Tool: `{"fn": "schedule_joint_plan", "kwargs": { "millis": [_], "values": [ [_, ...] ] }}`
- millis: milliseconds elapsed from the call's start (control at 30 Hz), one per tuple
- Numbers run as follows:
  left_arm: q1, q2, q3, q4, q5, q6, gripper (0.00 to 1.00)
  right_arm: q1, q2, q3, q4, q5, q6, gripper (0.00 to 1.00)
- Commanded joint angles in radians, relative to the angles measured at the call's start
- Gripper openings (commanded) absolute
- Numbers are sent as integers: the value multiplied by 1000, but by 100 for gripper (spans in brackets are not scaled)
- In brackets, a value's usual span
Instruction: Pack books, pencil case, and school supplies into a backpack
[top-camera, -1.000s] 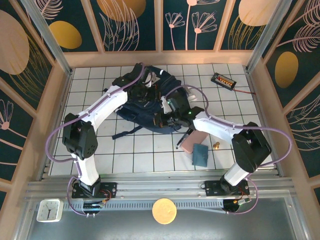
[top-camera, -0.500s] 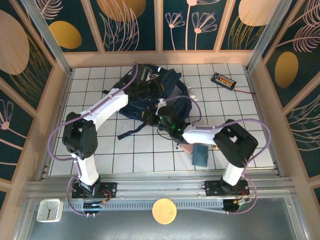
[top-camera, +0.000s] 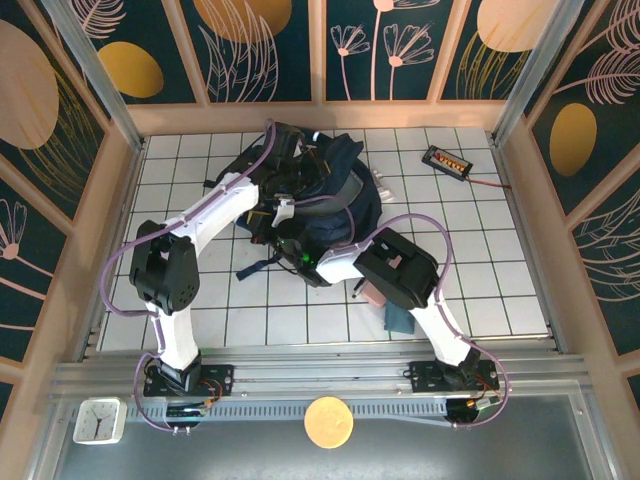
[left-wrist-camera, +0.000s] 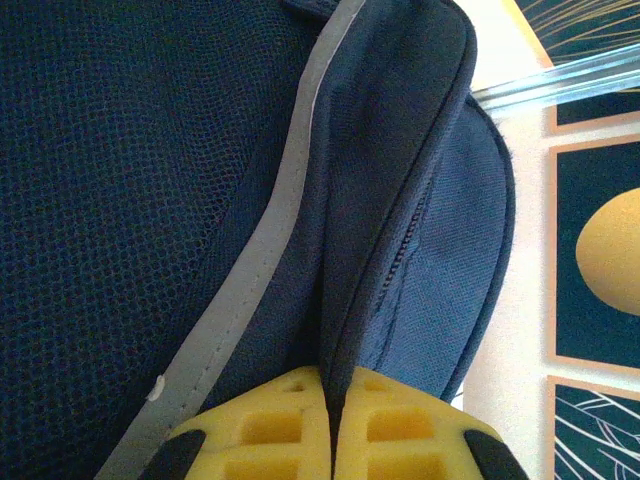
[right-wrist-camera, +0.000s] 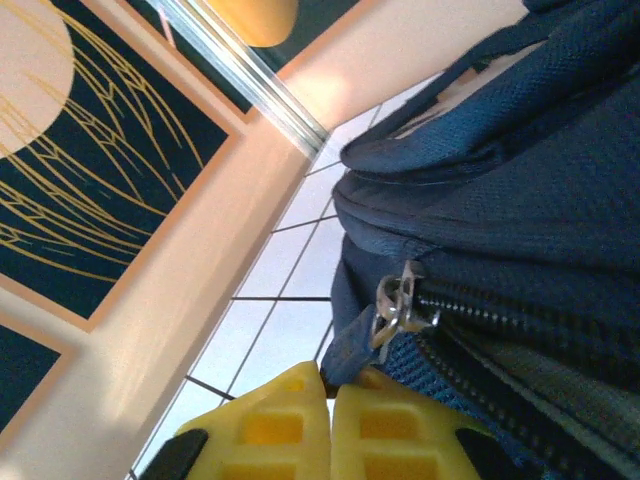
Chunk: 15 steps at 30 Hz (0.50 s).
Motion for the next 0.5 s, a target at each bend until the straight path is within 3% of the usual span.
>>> {"fn": "schedule_joint_plan", "kwargs": {
  "millis": [0,33,133,300,467],
  "values": [
    [-7,-14,53,84,64,8,0,52,-76,-17,12,-111,-54,36],
    [-4,-21,52,68,68,29,0,51,-116,-50,-29,-114,-64,47],
    [13,-55,18,41,77,94,0,52,-251,-138,-175,-144,-129,57],
    [39,-106,-50,-19,88,215,0,64,-436,-221,-471,-166,-192,59],
    [51,-166,-130,-35,72,298,0,108,-604,-327,-678,-55,-176,59]
  ]
}}
